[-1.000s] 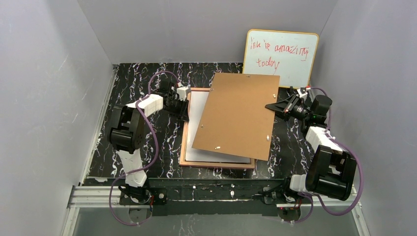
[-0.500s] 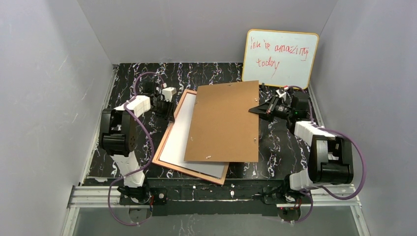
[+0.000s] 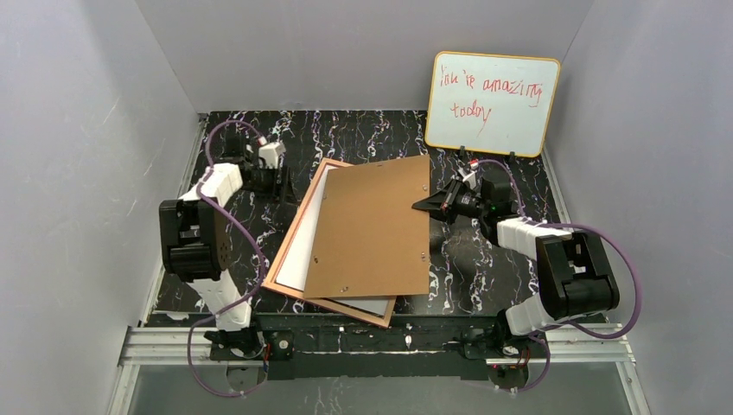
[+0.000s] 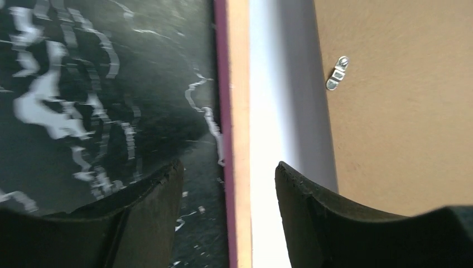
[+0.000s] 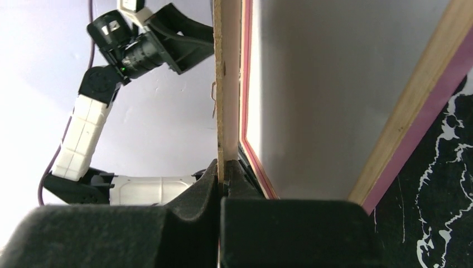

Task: Put the photo into the frame
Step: Turn over the photo frame item at the center of the board, then adjust the photo frame at the center of the board, then place the photo frame item in the photo frame.

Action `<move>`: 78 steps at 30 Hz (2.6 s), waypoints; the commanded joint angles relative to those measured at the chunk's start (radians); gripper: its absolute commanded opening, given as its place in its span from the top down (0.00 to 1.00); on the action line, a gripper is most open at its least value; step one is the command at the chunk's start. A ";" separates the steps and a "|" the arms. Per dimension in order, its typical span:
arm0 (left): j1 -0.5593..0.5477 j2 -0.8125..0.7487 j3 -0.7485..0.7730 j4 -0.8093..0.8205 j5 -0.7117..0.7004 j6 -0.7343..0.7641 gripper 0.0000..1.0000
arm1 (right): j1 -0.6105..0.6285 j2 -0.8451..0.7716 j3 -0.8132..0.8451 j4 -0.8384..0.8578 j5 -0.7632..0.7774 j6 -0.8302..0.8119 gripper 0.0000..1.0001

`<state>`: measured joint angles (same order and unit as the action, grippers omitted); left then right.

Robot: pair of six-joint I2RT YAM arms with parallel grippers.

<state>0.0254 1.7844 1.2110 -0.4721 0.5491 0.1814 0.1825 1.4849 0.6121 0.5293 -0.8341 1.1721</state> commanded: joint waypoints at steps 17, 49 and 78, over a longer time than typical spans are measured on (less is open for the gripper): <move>0.135 -0.025 -0.092 -0.250 -0.025 0.587 0.47 | 0.076 0.101 0.062 0.107 0.093 0.044 0.99; 0.105 -0.063 -0.227 -0.498 0.146 0.911 0.52 | 0.099 0.180 0.107 0.134 0.223 0.035 0.99; 0.059 -0.030 -0.247 -0.639 0.300 1.035 0.61 | 0.171 0.337 0.206 0.149 0.172 0.039 0.99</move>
<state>0.0986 1.7454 0.9722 -1.0672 0.7559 1.1938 0.3225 1.8111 0.8040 0.6601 -0.6613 1.1927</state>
